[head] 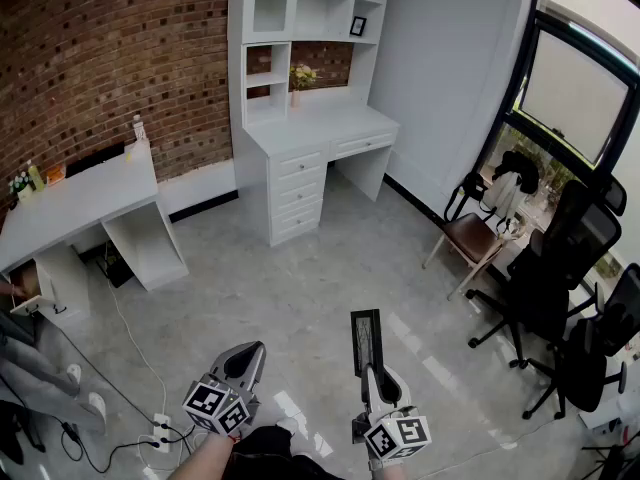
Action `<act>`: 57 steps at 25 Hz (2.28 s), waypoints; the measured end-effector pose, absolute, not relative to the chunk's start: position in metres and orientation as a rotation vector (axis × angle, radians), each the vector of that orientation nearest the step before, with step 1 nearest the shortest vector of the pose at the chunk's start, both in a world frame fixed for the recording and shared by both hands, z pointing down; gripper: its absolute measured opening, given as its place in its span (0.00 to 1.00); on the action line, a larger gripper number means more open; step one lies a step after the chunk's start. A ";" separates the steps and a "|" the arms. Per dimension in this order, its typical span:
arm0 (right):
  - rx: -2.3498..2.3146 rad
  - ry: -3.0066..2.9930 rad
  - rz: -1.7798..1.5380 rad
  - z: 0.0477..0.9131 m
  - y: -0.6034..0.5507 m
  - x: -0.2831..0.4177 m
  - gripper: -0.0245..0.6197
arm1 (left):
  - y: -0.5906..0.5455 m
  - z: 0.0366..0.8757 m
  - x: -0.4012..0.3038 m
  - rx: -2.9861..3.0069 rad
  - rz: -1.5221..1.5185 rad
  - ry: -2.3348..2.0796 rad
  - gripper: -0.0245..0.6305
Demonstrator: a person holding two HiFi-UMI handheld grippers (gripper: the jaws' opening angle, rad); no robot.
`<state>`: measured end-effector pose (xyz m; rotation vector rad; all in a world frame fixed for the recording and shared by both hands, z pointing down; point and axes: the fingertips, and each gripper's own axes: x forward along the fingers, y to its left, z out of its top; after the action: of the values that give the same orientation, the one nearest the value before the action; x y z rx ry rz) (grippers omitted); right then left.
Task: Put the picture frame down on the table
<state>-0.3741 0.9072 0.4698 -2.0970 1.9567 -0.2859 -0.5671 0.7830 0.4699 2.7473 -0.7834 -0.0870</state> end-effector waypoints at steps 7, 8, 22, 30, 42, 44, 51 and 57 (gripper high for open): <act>-2.137 1.919 -0.227 0.463 0.917 -0.347 0.14 | 0.780 0.466 -0.575 2.842 -0.041 -0.893 0.04; -2.139 1.912 -0.224 0.462 0.918 -0.344 0.14 | 0.778 0.467 -0.576 2.833 -0.045 -0.907 0.04; -2.090 1.846 -0.248 0.474 0.854 -0.276 0.14 | 0.698 0.487 -0.518 2.777 -0.055 -0.926 0.04; -2.073 1.806 -0.271 0.467 0.727 -0.211 0.14 | 0.561 0.484 -0.445 2.778 -0.057 -0.869 0.04; -2.083 1.792 -0.296 0.463 0.564 -0.141 0.14 | 0.398 0.479 -0.372 2.768 -0.072 -0.836 0.04; -2.079 1.789 -0.314 0.467 0.548 -0.133 0.14 | 0.386 0.481 -0.365 2.762 -0.059 -0.834 0.04; -2.036 1.824 -0.356 0.475 0.491 -0.113 0.14 | 0.341 0.488 -0.359 2.734 -0.053 -0.912 0.04; -1.965 1.888 -0.368 0.476 0.422 -0.088 0.14 | 0.291 0.479 -0.339 2.721 -0.076 -1.013 0.04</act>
<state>-0.0880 0.4217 0.4761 -1.9648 1.8883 -0.3677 -0.3394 0.2910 0.4791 2.7205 -1.0126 -0.0761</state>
